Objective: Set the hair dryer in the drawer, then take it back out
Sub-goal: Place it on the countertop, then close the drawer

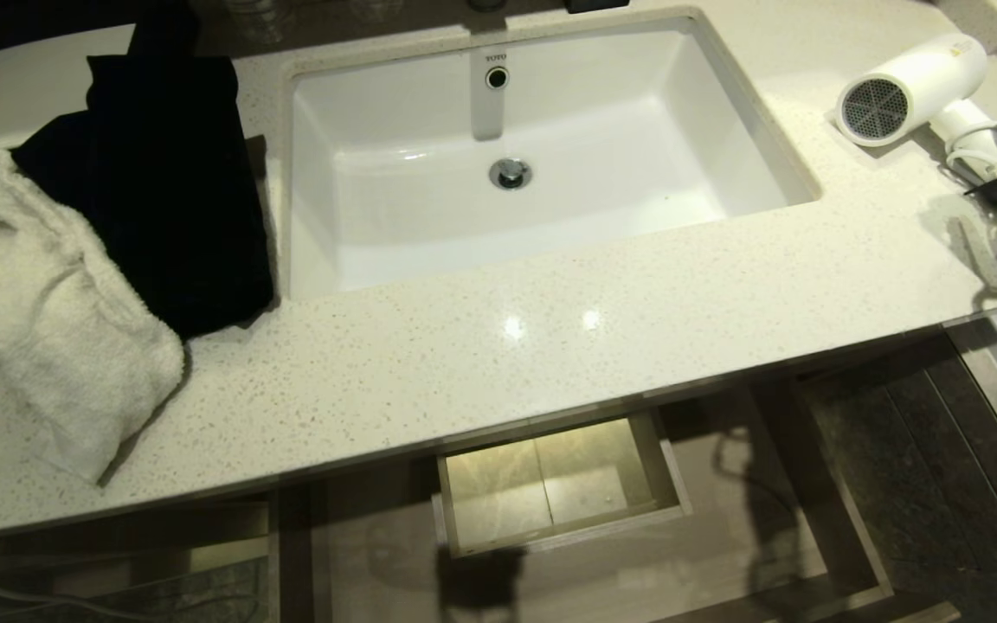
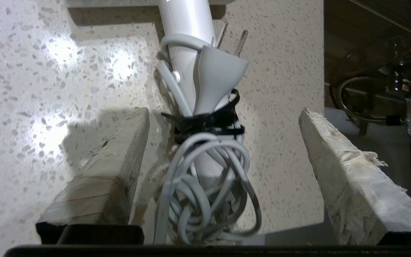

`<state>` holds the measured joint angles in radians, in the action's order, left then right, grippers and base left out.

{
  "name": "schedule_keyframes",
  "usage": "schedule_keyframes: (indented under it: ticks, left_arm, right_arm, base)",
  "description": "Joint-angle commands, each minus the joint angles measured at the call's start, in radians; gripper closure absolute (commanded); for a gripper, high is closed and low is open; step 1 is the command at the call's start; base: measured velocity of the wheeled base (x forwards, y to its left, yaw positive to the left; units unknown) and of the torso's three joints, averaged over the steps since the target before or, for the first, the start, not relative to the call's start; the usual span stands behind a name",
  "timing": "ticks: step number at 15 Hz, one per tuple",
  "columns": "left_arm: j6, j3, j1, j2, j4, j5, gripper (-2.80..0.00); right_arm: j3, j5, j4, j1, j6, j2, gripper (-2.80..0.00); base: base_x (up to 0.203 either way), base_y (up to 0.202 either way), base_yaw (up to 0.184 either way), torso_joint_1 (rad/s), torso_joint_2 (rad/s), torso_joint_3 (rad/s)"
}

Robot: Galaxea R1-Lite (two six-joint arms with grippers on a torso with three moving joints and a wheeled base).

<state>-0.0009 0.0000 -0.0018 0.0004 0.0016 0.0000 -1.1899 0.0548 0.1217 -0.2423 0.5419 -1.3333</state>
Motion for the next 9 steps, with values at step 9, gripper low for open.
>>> schedule_keyframes:
  ticks: [9]
  left_arm:
    - [-0.001,0.002,0.000,0.000,0.000,0.000,0.00]
  right_arm:
    - [0.188,-0.017,-0.022,0.000,0.028,0.256,-2.80]
  base:
    - [0.000,0.000,0.000,-0.098,0.07,-0.037]
